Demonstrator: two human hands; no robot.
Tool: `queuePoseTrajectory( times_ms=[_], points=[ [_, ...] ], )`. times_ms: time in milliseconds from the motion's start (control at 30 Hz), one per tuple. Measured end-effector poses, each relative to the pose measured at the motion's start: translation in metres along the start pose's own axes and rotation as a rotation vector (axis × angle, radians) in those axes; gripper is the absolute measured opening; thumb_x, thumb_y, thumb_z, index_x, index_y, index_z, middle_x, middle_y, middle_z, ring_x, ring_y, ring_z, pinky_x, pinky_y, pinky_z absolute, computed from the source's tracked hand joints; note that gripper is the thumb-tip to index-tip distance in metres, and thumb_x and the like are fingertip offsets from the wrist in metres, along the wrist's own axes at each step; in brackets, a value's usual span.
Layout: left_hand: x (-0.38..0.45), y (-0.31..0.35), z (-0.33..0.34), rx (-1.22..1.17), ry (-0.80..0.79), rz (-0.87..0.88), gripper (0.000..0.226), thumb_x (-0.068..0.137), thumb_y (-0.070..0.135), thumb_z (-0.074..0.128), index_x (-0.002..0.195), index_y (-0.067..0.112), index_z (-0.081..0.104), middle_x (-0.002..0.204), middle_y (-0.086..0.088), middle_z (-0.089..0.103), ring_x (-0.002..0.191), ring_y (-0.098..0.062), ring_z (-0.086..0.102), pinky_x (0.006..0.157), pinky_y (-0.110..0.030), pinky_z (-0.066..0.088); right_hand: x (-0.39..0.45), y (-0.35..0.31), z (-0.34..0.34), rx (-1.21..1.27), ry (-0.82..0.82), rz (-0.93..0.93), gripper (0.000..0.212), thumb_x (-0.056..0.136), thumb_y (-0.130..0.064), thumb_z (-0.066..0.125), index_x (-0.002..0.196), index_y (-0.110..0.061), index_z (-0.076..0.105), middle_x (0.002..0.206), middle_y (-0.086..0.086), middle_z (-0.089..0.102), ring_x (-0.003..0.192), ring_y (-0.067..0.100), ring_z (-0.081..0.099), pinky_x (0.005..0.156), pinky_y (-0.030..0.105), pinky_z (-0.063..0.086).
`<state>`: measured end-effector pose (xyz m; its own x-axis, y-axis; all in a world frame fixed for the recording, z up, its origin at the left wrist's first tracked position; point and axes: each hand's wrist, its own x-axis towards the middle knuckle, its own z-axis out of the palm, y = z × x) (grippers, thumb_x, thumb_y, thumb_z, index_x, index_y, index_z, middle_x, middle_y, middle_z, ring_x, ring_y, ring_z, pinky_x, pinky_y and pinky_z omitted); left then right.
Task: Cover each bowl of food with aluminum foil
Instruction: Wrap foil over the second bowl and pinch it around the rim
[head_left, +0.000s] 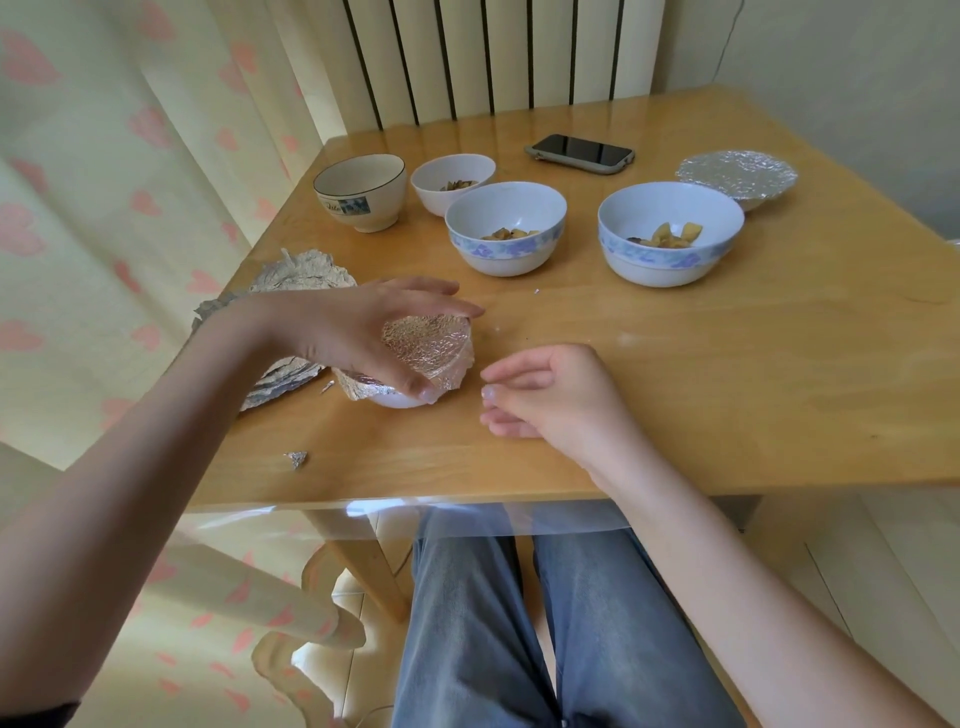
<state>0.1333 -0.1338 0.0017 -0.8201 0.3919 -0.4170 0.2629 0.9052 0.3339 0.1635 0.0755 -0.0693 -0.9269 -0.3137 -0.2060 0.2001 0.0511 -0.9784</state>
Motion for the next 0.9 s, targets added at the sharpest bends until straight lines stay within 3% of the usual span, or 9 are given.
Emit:
queuePoseTrajectory(
  times_ms=[100,267,367,600,733,900],
  points=[
    [0.004,0.0,0.004,0.006,0.029,0.019,0.083,0.051,0.068,0.067,0.126,0.071,0.033,0.148,0.031,0.02,0.143,-0.008,0.014,0.118,-0.042,0.016,0.01,0.004,0.007,-0.268,0.115,-0.208,0.012,0.077,-0.01,0.077,0.084,-0.015,0.068,0.069,0.002,0.069,0.063,0.02,0.069,0.066,0.041,0.06],
    [0.007,-0.001,0.006,0.006,0.062,0.028,0.074,0.053,0.061,0.068,0.12,0.067,0.037,0.141,0.026,0.03,0.139,-0.016,0.021,0.115,-0.052,0.022,0.013,-0.002,0.012,-0.681,0.092,-0.449,0.035,0.068,-0.034,0.084,0.091,-0.016,0.064,0.078,-0.002,0.066,0.071,0.013,0.062,0.071,0.036,0.054],
    [0.007,-0.002,0.006,0.008,0.057,0.026,0.074,0.055,0.061,0.069,0.122,0.065,0.037,0.141,0.027,0.029,0.14,-0.015,0.019,0.115,-0.053,0.022,0.012,-0.006,0.013,-0.809,0.095,-0.53,0.032,0.073,-0.037,0.079,0.09,-0.016,0.062,0.078,-0.002,0.065,0.073,0.015,0.061,0.071,0.036,0.053],
    [0.006,-0.002,0.006,0.025,0.038,0.022,0.075,0.054,0.07,0.064,0.121,0.07,0.032,0.143,0.028,0.026,0.139,-0.016,0.016,0.116,-0.053,0.018,0.027,-0.012,0.006,-0.729,0.02,-0.547,0.019,0.073,-0.028,0.081,0.072,-0.018,0.065,0.06,-0.012,0.055,0.057,0.004,0.053,0.068,0.034,0.053],
    [0.005,-0.001,0.006,0.009,0.031,0.012,0.078,0.052,0.07,0.064,0.123,0.07,0.031,0.144,0.031,0.022,0.14,-0.009,0.012,0.117,-0.05,0.016,0.038,-0.018,0.001,-0.713,-0.048,-0.547,0.026,0.068,-0.029,0.085,0.06,-0.02,0.062,0.043,-0.015,0.052,0.046,0.002,0.051,0.057,0.028,0.049],
    [0.006,-0.002,0.005,0.008,0.034,0.038,0.077,0.054,0.07,0.066,0.123,0.071,0.033,0.141,0.031,0.027,0.14,-0.013,0.016,0.118,-0.052,0.016,0.052,-0.035,-0.007,-0.926,-0.091,-0.481,0.042,0.057,-0.048,0.085,0.052,-0.014,0.061,0.045,-0.008,0.055,0.043,0.007,0.046,0.051,0.028,0.04]
  ],
)
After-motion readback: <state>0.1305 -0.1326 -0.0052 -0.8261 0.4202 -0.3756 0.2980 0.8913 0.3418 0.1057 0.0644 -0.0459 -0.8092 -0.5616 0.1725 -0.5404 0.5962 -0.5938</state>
